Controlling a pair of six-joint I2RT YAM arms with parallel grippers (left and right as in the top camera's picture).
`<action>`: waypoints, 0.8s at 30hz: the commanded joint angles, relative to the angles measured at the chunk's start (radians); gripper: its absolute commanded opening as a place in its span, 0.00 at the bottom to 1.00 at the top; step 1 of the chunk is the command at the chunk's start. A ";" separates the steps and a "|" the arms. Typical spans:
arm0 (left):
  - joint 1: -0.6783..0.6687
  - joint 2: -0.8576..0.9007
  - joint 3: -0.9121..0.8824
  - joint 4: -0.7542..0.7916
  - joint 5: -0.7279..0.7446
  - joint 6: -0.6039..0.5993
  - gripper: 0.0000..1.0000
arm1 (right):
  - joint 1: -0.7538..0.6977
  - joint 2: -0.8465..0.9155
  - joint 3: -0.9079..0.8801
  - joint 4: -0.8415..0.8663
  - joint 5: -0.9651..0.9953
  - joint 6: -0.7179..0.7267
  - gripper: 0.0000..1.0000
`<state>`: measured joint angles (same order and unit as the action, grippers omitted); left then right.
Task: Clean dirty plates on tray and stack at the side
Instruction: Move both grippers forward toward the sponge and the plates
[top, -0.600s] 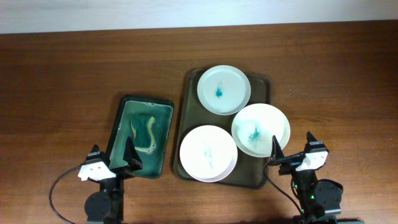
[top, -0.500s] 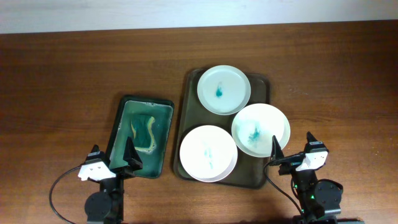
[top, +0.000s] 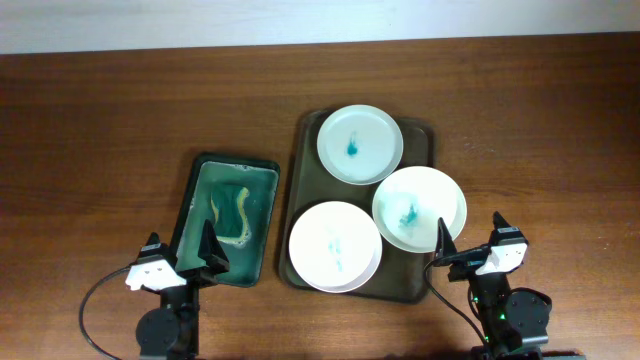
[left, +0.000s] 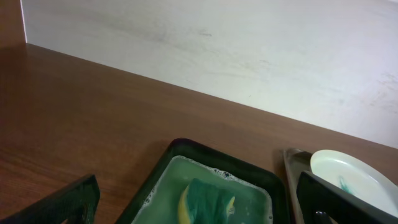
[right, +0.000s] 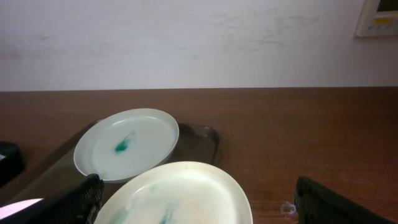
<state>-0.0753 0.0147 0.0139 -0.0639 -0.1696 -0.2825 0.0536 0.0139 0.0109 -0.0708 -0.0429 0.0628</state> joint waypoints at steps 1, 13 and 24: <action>0.006 -0.008 -0.005 0.002 -0.011 0.015 0.99 | -0.003 -0.006 -0.005 0.015 -0.006 -0.003 0.98; 0.006 -0.008 0.010 0.168 0.101 0.016 0.99 | -0.002 -0.002 0.019 -0.004 -0.163 -0.003 0.98; 0.006 0.612 0.835 -0.487 0.103 0.046 0.99 | -0.002 0.443 0.705 -0.426 -0.322 -0.003 0.98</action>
<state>-0.0753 0.4244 0.6231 -0.4168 -0.0780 -0.2554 0.0540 0.2905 0.5537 -0.4225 -0.2955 0.0624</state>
